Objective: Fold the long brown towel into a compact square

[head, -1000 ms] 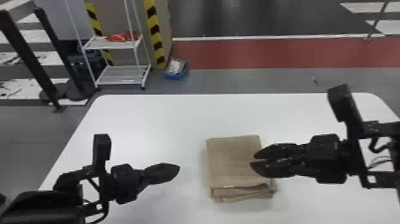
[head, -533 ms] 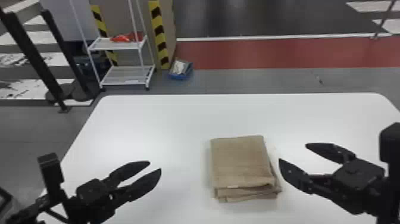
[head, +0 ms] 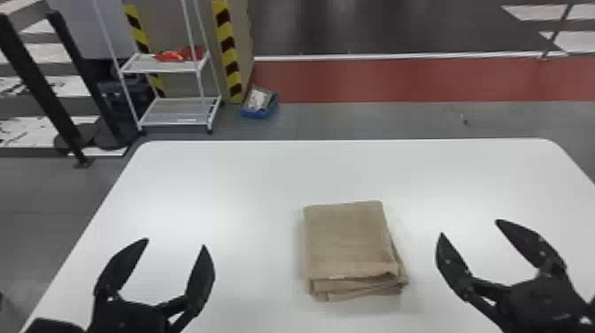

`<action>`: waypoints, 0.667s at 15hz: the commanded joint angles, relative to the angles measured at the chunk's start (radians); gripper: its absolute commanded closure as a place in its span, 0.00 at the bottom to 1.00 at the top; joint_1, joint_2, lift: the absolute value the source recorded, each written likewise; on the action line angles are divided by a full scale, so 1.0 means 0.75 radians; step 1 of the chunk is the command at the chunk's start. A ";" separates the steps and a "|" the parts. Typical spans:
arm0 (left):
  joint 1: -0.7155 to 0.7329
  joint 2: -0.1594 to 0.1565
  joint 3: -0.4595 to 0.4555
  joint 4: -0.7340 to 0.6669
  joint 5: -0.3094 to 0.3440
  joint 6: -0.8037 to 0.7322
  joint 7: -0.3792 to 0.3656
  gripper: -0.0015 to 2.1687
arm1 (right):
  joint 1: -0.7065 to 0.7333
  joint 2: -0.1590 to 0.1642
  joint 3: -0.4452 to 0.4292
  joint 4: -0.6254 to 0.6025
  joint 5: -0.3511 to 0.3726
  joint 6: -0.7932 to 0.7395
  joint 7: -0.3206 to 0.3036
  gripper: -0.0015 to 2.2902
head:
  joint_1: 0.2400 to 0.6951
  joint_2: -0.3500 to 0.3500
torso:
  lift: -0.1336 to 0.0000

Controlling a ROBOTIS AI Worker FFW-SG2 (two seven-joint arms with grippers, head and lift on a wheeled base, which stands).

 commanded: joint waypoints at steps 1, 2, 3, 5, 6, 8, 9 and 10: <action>0.018 -0.005 -0.078 0.069 -0.110 -0.178 0.072 0.02 | -0.031 0.003 -0.026 0.153 -0.062 -0.085 -0.008 0.04 | 1.00 0.59 | 0.07; 0.030 -0.005 -0.076 0.063 -0.116 -0.178 0.090 0.02 | -0.033 0.003 -0.033 0.169 -0.107 -0.101 -0.008 0.04 | 1.00 0.56 | 0.07; 0.044 -0.005 -0.068 0.040 -0.157 -0.128 0.105 0.01 | -0.031 -0.007 -0.033 0.167 -0.123 -0.101 -0.010 0.04 | 1.00 0.53 | 0.07; 0.052 -0.005 -0.033 -0.029 -0.190 0.080 0.123 0.01 | -0.023 -0.044 -0.018 0.167 -0.189 -0.138 -0.010 0.04 | 1.00 0.51 | 0.07; 0.052 -0.005 -0.009 -0.076 -0.190 0.219 0.123 0.01 | -0.015 -0.048 -0.010 0.153 -0.205 -0.138 -0.010 0.04 | 1.00 0.52 | 0.07; 0.059 -0.005 0.016 -0.136 -0.190 0.301 0.123 0.01 | -0.009 -0.064 0.002 0.097 -0.222 -0.085 -0.012 0.04 | 1.00 0.55 | 0.07; 0.061 -0.005 0.026 -0.154 -0.184 0.305 0.123 0.01 | -0.003 -0.064 0.025 0.065 -0.222 -0.019 -0.041 0.04 | 1.00 0.57 | 0.07; 0.065 -0.005 0.036 -0.170 -0.176 0.309 0.121 0.01 | 0.012 -0.064 0.053 0.026 -0.211 0.030 -0.071 0.04 | 1.00 0.60 | 0.07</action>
